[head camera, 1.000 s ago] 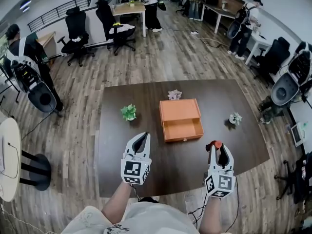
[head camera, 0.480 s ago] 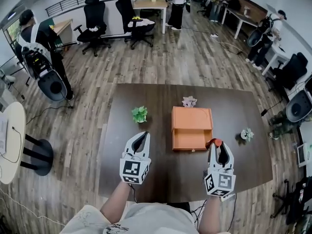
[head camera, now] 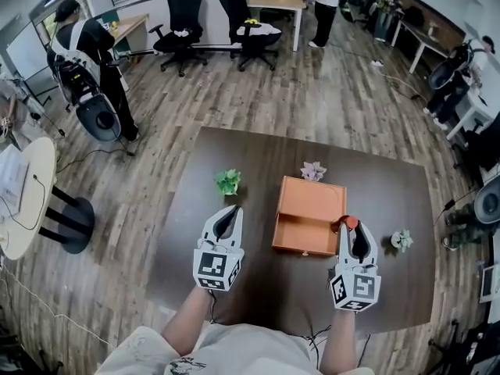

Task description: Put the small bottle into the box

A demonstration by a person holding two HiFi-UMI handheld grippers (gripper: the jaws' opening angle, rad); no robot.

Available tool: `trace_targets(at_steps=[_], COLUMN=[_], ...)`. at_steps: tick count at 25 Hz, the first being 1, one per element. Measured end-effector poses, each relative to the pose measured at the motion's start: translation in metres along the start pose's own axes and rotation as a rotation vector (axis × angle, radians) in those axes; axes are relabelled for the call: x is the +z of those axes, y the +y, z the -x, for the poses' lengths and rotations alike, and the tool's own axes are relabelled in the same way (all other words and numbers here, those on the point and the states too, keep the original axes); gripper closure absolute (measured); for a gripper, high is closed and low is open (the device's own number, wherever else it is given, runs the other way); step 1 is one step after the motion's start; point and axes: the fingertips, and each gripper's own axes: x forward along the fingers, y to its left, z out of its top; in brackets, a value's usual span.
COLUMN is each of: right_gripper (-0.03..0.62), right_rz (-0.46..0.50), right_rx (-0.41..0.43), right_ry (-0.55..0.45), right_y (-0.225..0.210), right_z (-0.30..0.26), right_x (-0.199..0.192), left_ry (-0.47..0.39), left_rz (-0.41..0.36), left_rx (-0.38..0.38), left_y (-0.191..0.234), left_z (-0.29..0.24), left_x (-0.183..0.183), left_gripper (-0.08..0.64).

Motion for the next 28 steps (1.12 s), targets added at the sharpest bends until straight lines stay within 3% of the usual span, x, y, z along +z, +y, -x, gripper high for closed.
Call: trace_targets(at_steps=[17, 28], right_gripper=[0.46, 0.46], right_rz=[-0.016, -0.02], right_rx=[0.029, 0.112], right_ry=[0.051, 0.212], right_y=[-0.013, 0.014], right_z=[-0.017, -0.034], right_x=[-0.024, -0.097], left_ry=[0.036, 0.143], left_rz=[-0.012, 0.012], left_rx=[0.02, 0.014], left_y=[-0.009, -0.018], left_z=[-0.014, -0.005], left_x=[-0.011, -0.054], left_gripper=[0.558, 0.558])
